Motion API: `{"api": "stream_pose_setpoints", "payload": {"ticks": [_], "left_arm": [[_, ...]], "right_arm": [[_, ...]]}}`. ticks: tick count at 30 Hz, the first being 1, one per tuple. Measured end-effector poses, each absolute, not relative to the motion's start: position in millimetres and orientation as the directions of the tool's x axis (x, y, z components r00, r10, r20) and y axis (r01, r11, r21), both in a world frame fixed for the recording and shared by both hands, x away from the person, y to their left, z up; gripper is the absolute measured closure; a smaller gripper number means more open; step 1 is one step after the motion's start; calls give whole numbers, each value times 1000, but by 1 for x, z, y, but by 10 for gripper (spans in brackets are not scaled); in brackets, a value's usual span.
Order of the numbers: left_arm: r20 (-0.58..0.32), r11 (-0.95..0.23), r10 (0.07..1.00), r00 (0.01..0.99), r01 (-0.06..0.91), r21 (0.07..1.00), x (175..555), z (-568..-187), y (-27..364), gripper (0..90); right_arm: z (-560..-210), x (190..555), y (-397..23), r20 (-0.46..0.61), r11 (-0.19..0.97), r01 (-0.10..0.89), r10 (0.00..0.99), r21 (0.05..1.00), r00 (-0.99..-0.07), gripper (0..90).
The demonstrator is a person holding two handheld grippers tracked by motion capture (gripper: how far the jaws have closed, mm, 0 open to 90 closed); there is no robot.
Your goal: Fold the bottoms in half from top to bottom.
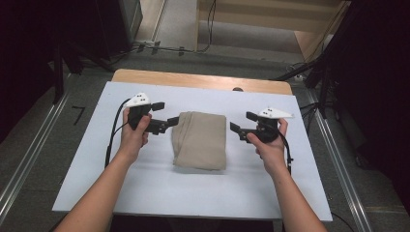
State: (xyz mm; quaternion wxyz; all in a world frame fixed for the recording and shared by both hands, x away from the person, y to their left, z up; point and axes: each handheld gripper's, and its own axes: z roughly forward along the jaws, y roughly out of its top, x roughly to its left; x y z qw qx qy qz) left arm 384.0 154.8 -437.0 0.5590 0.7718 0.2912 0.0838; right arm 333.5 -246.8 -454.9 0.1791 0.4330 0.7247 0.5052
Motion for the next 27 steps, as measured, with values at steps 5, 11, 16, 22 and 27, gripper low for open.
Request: {"api": "stream_pose_setpoints", "payload": {"ticks": [5,11,16,22,27], "left_arm": [[-189,-191,542,819,339,921,357,-447,180,66],[-208,-168,530,822,342,924,327,-457,204,0],[-207,-172,537,818,347,922,303,-469,224,0],[-225,-156,539,811,359,920,277,-478,245,0],[-199,-197,576,793,370,908,263,-489,259,0]], "right_arm": [[-466,302,-262,171,115,430,804,895,-569,0],[-475,267,-281,174,90,414,812,906,-557,0],[-483,242,-295,169,88,409,817,908,-551,0],[-499,209,-318,150,90,391,827,916,-542,0],[-507,193,-341,161,66,409,853,910,-497,0]]}}
